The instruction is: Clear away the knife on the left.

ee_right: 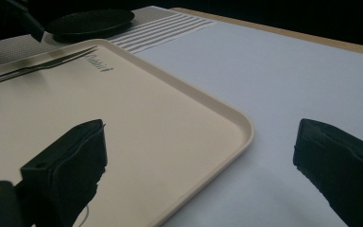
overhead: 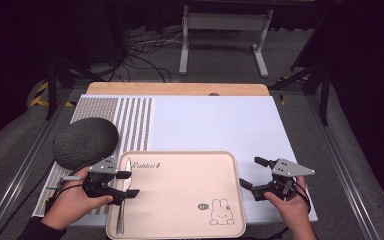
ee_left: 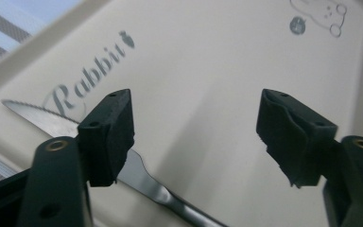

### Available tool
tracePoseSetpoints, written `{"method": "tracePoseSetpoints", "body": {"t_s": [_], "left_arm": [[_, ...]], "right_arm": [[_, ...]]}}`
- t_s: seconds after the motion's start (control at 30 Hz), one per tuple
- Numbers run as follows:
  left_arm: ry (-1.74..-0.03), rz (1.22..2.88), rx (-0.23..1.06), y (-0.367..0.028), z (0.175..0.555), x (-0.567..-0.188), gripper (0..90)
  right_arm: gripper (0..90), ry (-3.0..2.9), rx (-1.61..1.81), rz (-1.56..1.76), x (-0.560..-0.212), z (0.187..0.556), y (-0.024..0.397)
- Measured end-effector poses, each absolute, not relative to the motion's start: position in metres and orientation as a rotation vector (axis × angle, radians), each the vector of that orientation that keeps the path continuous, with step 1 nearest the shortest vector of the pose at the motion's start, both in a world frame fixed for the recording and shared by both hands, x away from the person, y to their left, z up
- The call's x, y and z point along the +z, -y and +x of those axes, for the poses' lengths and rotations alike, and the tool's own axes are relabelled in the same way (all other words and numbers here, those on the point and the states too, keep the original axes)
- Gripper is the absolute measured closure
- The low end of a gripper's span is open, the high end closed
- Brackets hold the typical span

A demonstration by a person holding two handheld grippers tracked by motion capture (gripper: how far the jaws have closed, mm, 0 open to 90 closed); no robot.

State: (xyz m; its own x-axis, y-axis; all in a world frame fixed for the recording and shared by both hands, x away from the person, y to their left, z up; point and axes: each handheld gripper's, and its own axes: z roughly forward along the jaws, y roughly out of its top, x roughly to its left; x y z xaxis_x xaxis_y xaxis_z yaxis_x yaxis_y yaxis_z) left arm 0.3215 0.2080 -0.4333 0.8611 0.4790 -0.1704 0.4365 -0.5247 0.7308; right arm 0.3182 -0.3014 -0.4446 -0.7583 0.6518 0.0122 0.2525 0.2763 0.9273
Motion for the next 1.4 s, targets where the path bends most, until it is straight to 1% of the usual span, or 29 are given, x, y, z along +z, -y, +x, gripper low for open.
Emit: {"method": "tracePoseSetpoints", "body": {"t_s": [0.13, 0.27, 0.33, 0.6, 0.77, 0.93, 1.2, 1.4], "left_arm": [[-0.633, 2.148, 0.108, -0.212, 0.321, -0.426, 21.5], [-0.607, 2.096, 0.154, -0.219, 0.32, -0.424, 18.8], [-0.581, 2.048, 0.21, -0.226, 0.321, -0.424, 17.8], [-0.56, 1.906, 0.246, -0.248, 0.317, -0.426, 14.9], [-0.569, 1.879, 0.277, -0.264, 0.314, -0.425, 14.8], [-0.566, 1.807, 0.298, -0.279, 0.311, -0.429, 14.8], [-0.585, 1.772, 0.365, -0.3, 0.306, -0.442, 14.6], [-0.592, 1.754, 0.366, -0.31, 0.303, -0.458, 13.7]], "right_arm": [[4.6, -2.181, 1.48, 0.82, -0.445, 0.318, 0.302], [4.6, -2.181, 1.481, 0.819, -0.445, 0.318, 0.302], [4.6, -2.178, 1.482, 0.822, -0.444, 0.317, 0.303], [4.5, -2.173, 1.482, 0.814, -0.445, 0.317, 0.302], [4.5, -2.164, 1.484, 0.811, -0.444, 0.317, 0.303], [4.5, -2.155, 1.49, 0.813, -0.444, 0.317, 0.304], [4.4, -2.151, 1.498, 0.81, -0.443, 0.316, 0.305], [4.4, -2.145, 1.504, 0.806, -0.443, 0.316, 0.306]]}}
